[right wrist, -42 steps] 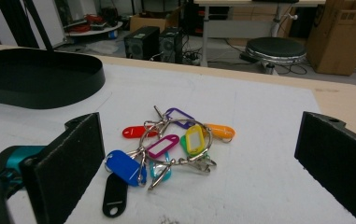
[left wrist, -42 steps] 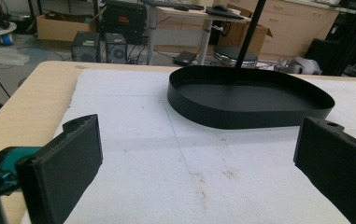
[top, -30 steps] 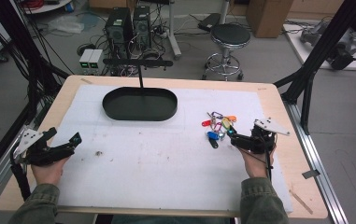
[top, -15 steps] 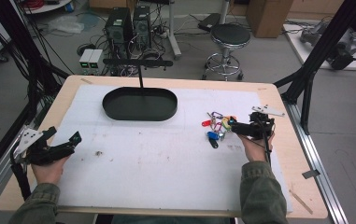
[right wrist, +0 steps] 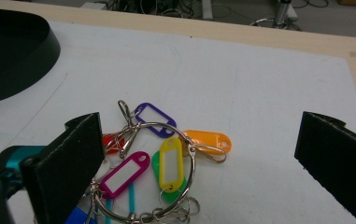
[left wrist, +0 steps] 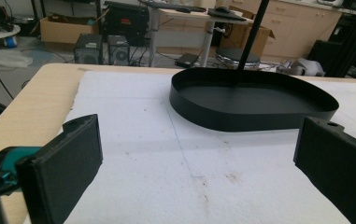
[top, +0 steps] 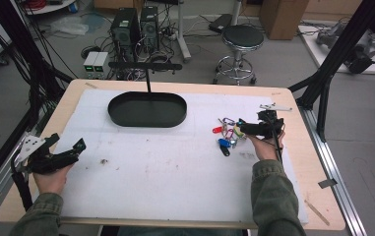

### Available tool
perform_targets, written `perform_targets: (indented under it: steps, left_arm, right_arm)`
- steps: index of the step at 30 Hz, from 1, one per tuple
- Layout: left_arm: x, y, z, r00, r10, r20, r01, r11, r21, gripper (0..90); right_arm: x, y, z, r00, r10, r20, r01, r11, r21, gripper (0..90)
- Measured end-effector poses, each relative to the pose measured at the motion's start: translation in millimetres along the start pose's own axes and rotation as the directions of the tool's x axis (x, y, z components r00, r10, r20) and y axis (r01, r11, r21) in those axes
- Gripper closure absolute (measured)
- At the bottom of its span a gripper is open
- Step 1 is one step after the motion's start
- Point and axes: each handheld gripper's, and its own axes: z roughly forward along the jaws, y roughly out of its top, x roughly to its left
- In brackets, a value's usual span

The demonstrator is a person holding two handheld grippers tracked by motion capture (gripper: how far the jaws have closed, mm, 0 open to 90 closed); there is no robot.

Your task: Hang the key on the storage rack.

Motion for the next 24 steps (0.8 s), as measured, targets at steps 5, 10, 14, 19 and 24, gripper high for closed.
perform_targets:
  steps: [5, 10, 14, 19, 24]
  left_arm:
    - [1.5, 0.1, 0.2, 1.0000, -0.001, -0.005, 0.001, 1.0000, -0.003, 1.7]
    - [1.5, -0.1, 0.9, 1.0000, -0.002, -0.005, 0.002, 1.0000, -0.002, 1.7]
    - [1.3, -0.2, 1.2, 1.0000, 0.000, -0.003, 0.000, 1.0000, 0.002, 1.7]
    - [2.5, -0.1, 1.2, 1.0000, -0.006, 0.001, 0.006, 1.0000, 0.003, 1.7]
    - [1.9, -0.4, 1.9, 1.0000, -0.007, 0.004, 0.007, 1.0000, 0.003, 1.7]
  right_arm:
    - [-2.3, 2.5, 13.2, 1.0000, 0.000, 0.000, 0.000, 0.997, 0.078, 0.5]
    - [-5.1, 8.3, 24.6, 0.9999, -0.007, -0.009, 0.008, 0.988, 0.154, 0.6]
    - [-7.6, 10.5, 32.3, 0.9999, -0.015, -0.003, 0.016, 0.972, 0.233, 4.8]
    - [-13.8, 8.2, 39.0, 0.9999, 0.003, -0.015, 0.001, 0.953, 0.302, 11.2]
    - [-13.1, 6.3, 42.4, 0.9962, 0.042, -0.076, -0.012, 0.932, 0.363, 27.9]
